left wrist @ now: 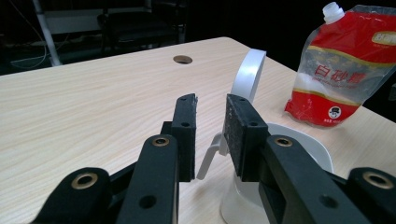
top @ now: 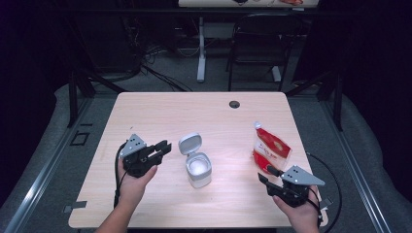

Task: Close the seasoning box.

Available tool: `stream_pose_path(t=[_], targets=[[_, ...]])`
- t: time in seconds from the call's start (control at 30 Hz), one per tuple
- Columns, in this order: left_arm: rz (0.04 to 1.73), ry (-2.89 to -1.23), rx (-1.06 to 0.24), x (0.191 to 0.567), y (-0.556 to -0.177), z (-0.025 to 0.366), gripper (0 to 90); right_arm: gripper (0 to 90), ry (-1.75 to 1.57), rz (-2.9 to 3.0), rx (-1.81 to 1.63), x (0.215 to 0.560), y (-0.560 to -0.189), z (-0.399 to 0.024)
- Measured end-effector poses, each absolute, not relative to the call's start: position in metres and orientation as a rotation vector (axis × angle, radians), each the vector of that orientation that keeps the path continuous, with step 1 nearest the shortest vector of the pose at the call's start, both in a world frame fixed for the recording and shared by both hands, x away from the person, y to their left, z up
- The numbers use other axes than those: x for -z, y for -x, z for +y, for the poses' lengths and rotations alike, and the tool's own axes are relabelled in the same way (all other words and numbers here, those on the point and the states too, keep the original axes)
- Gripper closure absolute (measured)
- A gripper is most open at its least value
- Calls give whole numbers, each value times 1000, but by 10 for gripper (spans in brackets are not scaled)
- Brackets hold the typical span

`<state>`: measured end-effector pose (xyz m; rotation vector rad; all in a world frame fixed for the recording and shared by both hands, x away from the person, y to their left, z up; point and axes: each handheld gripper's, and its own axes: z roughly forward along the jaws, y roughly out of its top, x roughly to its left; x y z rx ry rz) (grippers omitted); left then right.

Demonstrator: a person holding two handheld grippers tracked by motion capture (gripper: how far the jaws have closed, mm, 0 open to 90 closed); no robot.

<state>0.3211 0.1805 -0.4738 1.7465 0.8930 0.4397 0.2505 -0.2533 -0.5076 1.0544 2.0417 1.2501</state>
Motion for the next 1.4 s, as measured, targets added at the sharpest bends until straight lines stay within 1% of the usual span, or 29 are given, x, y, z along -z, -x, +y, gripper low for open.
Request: stream_pose_path(t=[0.23,0.33,0.43,0.67,0.77,0.83,1.03,1.1,1.23,1.4], targets=[[894,-1753,-446,473,-323,178,735,546,-1016,2092,-1280,501,-261,-234],[895,-1763,-434,472,-325,177,725,530,-990,2104,-1288,495,-267,-226],[898,-1767,-431,471,-327,176,725,533,-956,2129,-1284,487,-273,-219],[896,-1778,-436,466,-333,171,750,581,-916,2132,-1308,468,-290,-199],[896,-1775,-441,465,-336,168,761,610,-910,2136,-1322,464,-296,-191],[896,-1774,-444,464,-337,168,768,614,-904,2149,-1314,464,-300,-186],[914,-1731,-437,461,-342,168,810,684,-916,2155,-1335,470,-305,-178],[917,-1740,-433,462,-344,169,823,707,-910,2159,-1335,474,-304,-178],[909,-1746,-422,463,-345,166,871,733,-925,2148,-1353,482,-301,-180],[895,-1767,-418,465,-344,162,892,746,-946,2150,-1370,486,-301,-182]])
